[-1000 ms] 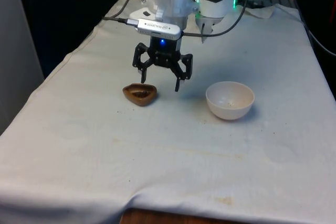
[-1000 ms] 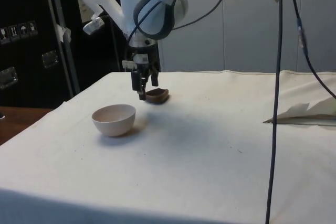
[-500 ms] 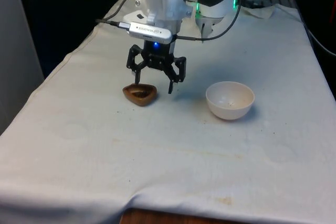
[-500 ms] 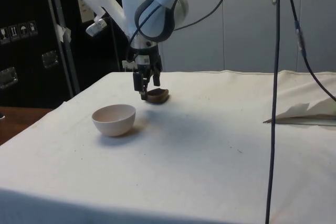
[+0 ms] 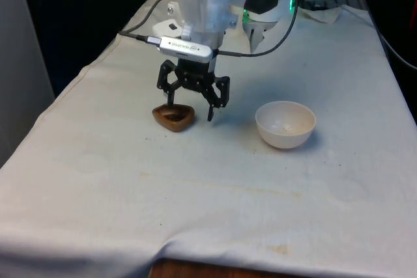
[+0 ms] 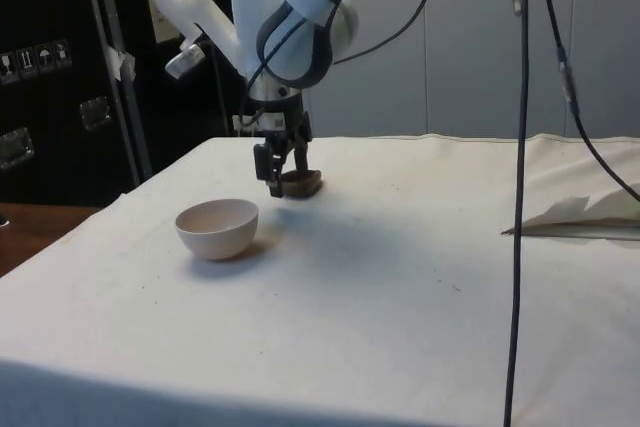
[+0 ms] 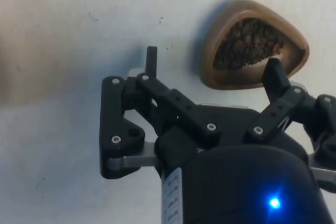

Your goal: Pour the coffee beans from the cup into the bowl.

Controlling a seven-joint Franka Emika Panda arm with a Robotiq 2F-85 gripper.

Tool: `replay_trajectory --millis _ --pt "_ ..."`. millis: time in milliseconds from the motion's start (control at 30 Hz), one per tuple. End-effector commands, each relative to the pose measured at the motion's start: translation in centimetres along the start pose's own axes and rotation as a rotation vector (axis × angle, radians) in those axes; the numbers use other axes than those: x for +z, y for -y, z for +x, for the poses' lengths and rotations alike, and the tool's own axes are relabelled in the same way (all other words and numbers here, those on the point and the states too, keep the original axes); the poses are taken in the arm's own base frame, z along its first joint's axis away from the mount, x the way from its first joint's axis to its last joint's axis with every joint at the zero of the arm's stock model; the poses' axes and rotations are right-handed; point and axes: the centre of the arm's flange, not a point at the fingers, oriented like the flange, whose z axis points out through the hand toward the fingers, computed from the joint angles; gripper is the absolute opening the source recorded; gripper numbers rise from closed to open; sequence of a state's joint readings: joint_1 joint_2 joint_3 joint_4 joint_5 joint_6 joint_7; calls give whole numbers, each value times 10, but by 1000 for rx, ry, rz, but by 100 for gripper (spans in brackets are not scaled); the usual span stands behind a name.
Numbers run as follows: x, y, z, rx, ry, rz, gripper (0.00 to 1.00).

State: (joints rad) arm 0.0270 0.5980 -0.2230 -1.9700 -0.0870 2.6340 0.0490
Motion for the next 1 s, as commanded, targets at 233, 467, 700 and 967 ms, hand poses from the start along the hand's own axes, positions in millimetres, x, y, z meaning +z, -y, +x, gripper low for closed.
replay_trajectory --millis 233,467,700,967 --pt "6 0 6 19 -9 -14 100" --pt "6 1 7 19 -10 -11 100" --pt "6 3 6 18 -6 -8 100" --pt "10 10 5 18 -6 -13 100"
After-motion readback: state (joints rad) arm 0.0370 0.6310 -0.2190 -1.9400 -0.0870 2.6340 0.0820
